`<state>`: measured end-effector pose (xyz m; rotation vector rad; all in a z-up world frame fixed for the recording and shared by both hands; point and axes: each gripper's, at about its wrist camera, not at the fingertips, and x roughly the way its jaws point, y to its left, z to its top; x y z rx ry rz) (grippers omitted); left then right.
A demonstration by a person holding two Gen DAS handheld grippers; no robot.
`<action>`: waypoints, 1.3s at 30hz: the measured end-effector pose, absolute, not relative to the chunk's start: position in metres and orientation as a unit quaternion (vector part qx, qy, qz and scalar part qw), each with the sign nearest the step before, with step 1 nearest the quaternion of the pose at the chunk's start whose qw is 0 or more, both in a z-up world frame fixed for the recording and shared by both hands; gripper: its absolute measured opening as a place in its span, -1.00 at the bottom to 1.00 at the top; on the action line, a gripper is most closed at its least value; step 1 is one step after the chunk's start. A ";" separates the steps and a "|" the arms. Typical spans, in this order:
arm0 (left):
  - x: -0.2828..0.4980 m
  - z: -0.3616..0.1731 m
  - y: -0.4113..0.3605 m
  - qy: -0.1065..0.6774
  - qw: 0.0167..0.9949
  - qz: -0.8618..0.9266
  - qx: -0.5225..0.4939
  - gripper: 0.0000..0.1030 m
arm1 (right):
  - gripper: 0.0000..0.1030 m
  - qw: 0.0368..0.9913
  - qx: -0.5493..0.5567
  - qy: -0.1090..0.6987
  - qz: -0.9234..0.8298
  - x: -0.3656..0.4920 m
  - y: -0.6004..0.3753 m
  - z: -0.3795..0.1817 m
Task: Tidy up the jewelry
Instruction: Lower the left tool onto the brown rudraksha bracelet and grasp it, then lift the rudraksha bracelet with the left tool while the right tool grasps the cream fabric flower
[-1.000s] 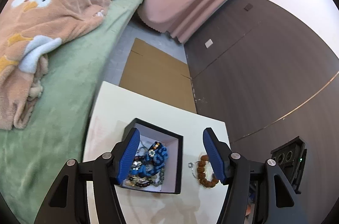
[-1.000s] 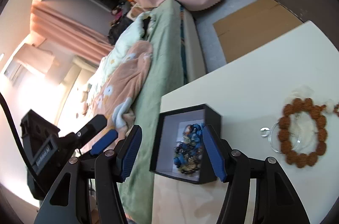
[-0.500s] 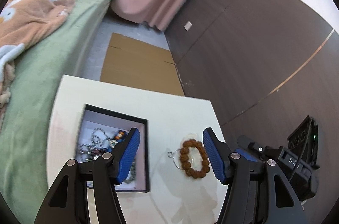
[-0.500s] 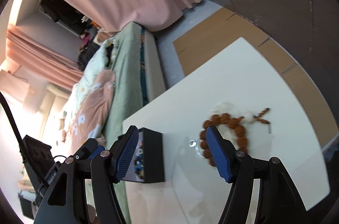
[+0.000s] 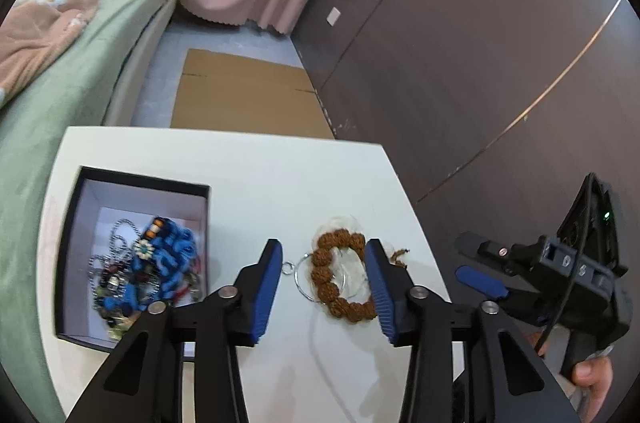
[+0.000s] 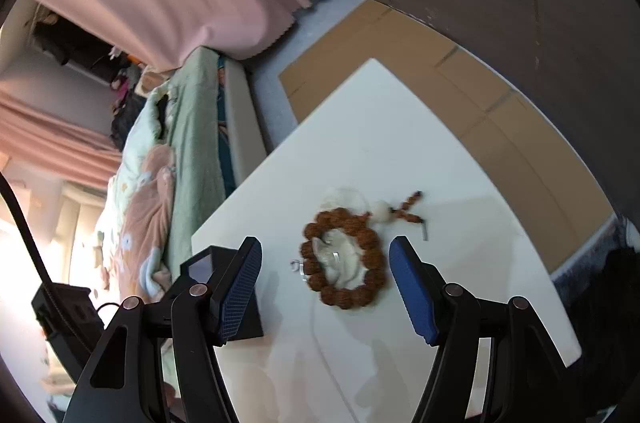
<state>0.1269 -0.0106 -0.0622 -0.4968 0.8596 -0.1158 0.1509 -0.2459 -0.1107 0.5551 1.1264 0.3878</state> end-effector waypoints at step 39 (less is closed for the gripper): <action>0.139 -0.079 -0.068 0.421 0.886 -0.068 -0.184 -0.64 | 0.30 0.766 0.289 0.554 0.154 0.158 -0.275 -0.125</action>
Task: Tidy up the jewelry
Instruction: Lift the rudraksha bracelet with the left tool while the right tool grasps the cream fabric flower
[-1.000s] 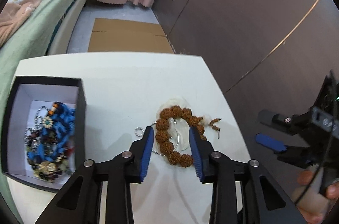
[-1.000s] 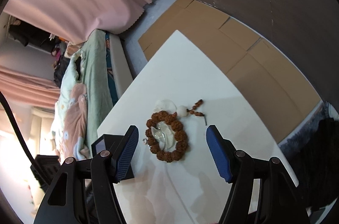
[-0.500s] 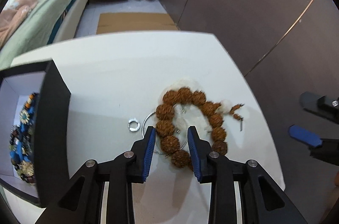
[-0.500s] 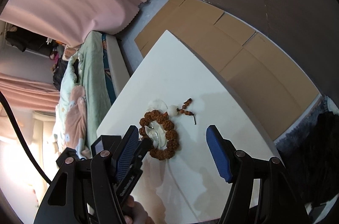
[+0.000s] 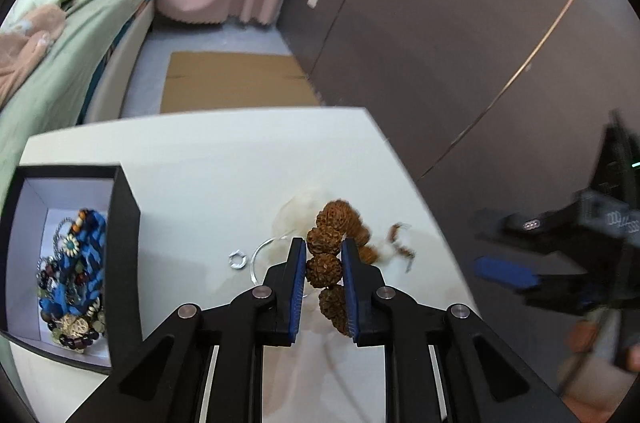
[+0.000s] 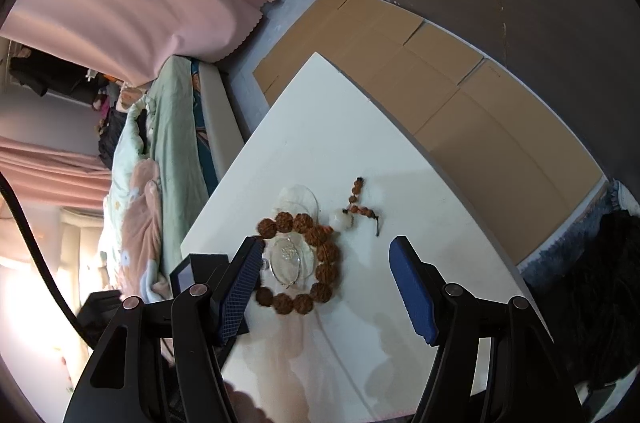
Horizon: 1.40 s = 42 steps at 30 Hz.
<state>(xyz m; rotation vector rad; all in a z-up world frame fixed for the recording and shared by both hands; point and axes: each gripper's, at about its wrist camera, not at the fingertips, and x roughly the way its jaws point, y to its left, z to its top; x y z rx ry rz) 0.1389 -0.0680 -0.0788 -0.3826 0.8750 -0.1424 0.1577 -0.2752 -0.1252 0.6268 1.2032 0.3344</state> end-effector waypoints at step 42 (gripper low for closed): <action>0.074 0.027 0.059 0.283 0.914 -0.039 -0.289 -0.64 | 0.09 0.794 0.126 0.580 0.131 0.183 -0.168 -0.165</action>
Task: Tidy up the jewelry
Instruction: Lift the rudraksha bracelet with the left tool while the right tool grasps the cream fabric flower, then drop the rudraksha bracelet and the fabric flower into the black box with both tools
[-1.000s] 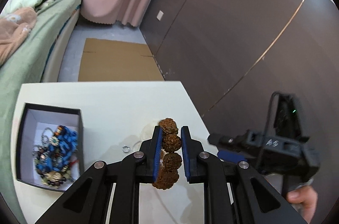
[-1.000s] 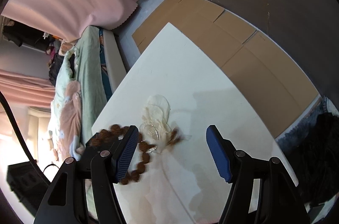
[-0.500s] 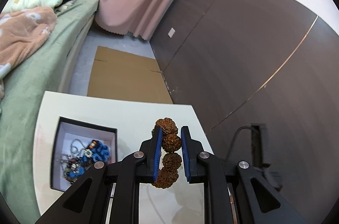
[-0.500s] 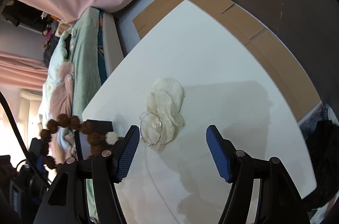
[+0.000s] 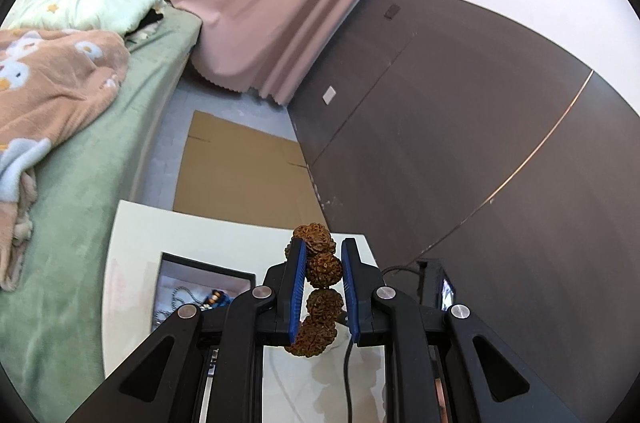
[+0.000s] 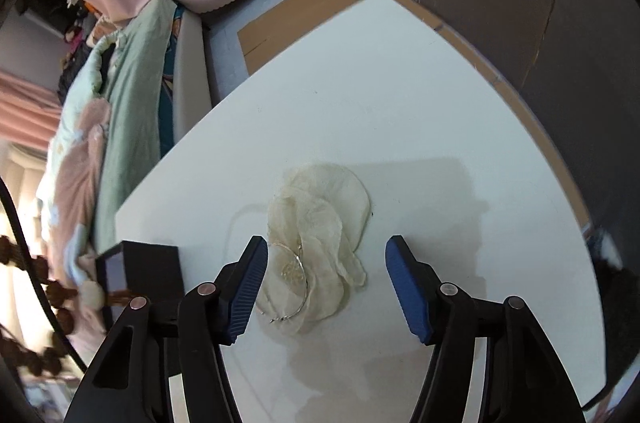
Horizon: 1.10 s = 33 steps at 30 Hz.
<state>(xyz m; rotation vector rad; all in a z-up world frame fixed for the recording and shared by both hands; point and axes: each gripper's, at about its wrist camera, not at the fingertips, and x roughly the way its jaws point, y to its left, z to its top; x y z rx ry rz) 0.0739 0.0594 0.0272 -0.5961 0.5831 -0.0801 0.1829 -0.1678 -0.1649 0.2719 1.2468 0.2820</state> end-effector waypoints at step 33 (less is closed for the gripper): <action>0.077 -0.026 0.107 0.347 0.867 0.068 -0.350 0.29 | -0.94 0.810 0.177 0.524 0.197 0.158 -0.176 -0.120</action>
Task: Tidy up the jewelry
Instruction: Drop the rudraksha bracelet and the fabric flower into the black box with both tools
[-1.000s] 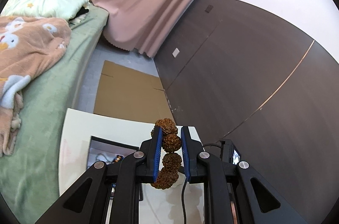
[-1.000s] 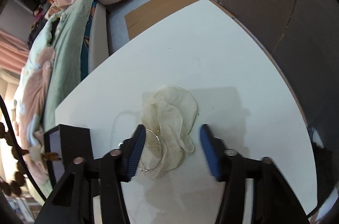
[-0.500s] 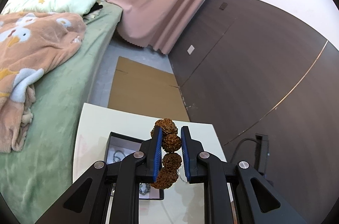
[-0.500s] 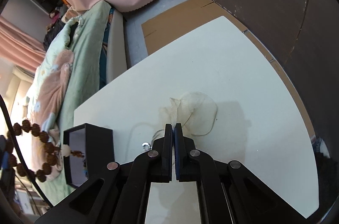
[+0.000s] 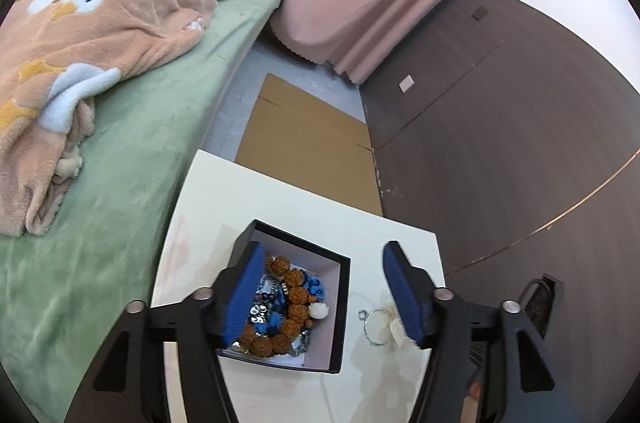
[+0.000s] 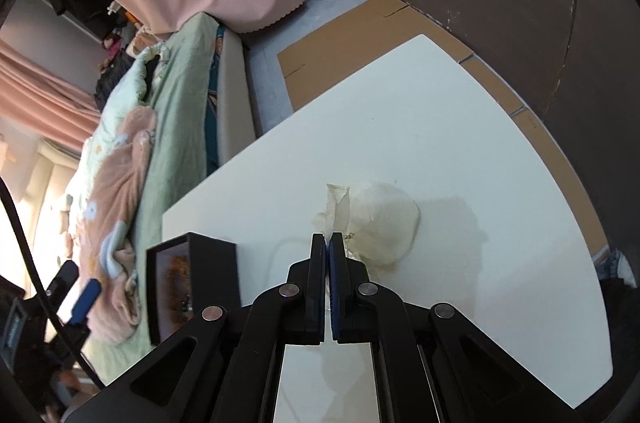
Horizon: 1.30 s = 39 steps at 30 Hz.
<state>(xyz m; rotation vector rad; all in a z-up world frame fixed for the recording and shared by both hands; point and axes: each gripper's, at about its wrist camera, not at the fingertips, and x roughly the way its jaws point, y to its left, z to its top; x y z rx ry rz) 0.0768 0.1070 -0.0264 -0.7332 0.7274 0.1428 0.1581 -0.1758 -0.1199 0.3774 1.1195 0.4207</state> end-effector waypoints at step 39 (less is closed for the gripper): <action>0.065 -0.029 0.150 0.348 0.850 0.115 -0.379 0.51 | 0.35 0.767 0.228 0.480 0.360 0.119 -0.075 -0.097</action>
